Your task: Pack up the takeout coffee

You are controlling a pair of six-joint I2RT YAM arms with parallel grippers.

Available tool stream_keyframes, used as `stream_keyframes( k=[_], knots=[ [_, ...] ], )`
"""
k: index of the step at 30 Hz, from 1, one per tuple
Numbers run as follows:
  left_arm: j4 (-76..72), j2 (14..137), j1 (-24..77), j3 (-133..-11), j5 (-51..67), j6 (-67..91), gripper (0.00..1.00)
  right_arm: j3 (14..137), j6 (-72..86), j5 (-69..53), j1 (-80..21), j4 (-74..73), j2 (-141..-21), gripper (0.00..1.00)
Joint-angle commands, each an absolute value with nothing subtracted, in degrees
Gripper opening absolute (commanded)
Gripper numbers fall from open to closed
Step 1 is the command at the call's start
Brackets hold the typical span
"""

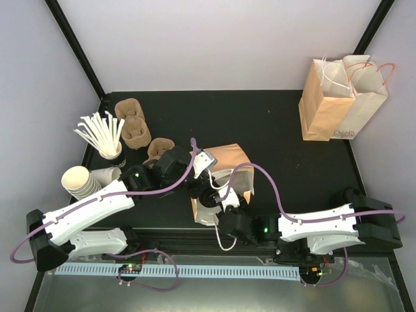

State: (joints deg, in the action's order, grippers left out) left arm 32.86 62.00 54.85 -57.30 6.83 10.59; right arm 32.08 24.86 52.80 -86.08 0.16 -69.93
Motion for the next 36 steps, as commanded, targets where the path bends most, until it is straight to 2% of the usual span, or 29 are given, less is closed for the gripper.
stream_keyframes(
  k=[1,5,12,31,36],
  knots=[
    [30.76,61.78,55.35,-61.11,7.85,10.78,0.01,35.94,26.43,47.75,-84.13,-3.67,-69.45,0.01],
    [28.48,61.17,55.68,-58.48,8.24,11.08,0.02,39.76,33.4,40.55,-80.91,-12.97,-68.65,0.01],
    [25.27,61.21,55.9,-55.96,8.49,13.42,0.02,39.75,42.86,34.44,-76.74,-16.81,-67.02,0.01],
    [21.19,60.43,58.52,-52.74,9.22,18.74,0.02,39.15,67.58,27.47,-65.79,-11.61,-65.2,0.01],
    [20.81,60.3,58.87,-52.73,9.71,19.03,0.02,40.73,71.13,29.82,-65.14,-12.16,-65.73,0.01]
  ],
)
